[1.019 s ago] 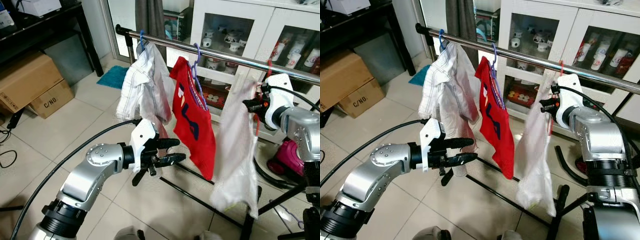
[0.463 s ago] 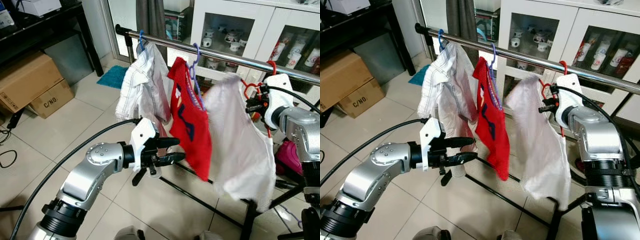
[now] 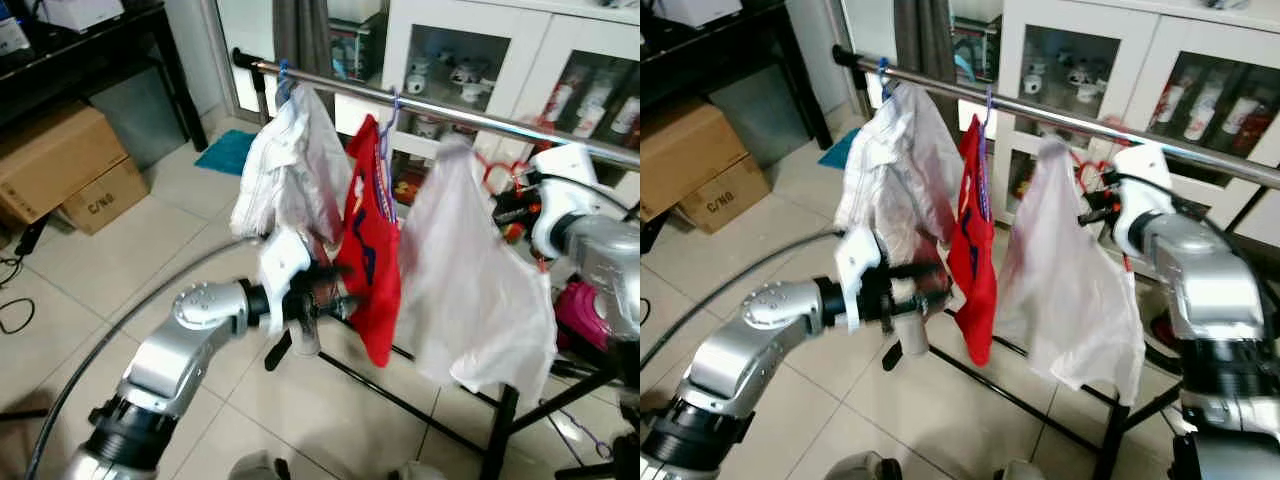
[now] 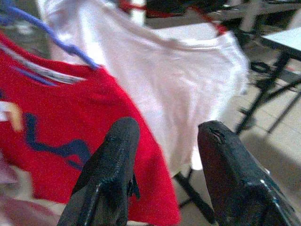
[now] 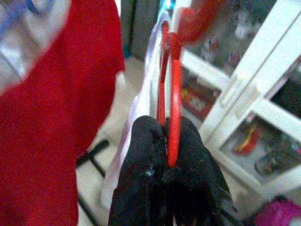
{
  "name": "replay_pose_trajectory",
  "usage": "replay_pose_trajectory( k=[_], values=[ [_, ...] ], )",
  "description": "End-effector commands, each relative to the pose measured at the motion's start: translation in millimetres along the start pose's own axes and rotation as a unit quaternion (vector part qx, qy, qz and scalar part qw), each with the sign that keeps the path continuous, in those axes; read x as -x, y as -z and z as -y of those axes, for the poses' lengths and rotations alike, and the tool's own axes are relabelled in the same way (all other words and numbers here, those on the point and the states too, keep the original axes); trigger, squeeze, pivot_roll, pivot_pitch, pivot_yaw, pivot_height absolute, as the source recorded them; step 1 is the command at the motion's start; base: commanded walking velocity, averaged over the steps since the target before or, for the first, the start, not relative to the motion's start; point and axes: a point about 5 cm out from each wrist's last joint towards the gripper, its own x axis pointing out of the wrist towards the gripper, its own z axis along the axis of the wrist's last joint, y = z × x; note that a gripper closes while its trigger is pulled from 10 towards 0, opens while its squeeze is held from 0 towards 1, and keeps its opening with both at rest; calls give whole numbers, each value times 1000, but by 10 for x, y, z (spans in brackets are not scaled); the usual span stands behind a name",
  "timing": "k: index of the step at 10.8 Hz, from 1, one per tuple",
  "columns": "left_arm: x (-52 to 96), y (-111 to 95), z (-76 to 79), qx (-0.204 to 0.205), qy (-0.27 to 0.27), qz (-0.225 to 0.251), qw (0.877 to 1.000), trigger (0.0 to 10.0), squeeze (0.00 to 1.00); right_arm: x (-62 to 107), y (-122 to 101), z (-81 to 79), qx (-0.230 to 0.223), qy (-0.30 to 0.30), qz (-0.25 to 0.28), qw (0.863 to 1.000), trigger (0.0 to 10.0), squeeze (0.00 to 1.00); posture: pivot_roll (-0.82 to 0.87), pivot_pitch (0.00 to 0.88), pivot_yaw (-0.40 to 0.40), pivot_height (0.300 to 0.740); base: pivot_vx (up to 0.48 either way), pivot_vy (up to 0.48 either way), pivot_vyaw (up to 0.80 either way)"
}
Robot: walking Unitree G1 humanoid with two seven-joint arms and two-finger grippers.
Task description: Hang hanger
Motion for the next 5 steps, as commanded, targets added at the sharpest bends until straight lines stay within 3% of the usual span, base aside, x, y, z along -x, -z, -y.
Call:
replay_pose_trajectory(
  k=[1,3,5],
  values=[
    [36,-58,-108,-16,-46,14,999,10000,0,135,-130,78,3,19,28,999,0,0,-77,0,60,740,0,0,0],
    [41,-79,-138,-17,-90,31,995,10000,0,290,-76,9,14,25,21,999,0,0,-88,0,64,740,0,0,0],
    [9,-34,-85,-10,-102,35,994,10000,0,398,210,-181,11,18,-18,1000,0,0,-97,0,59,740,0,0,0]
  ],
)
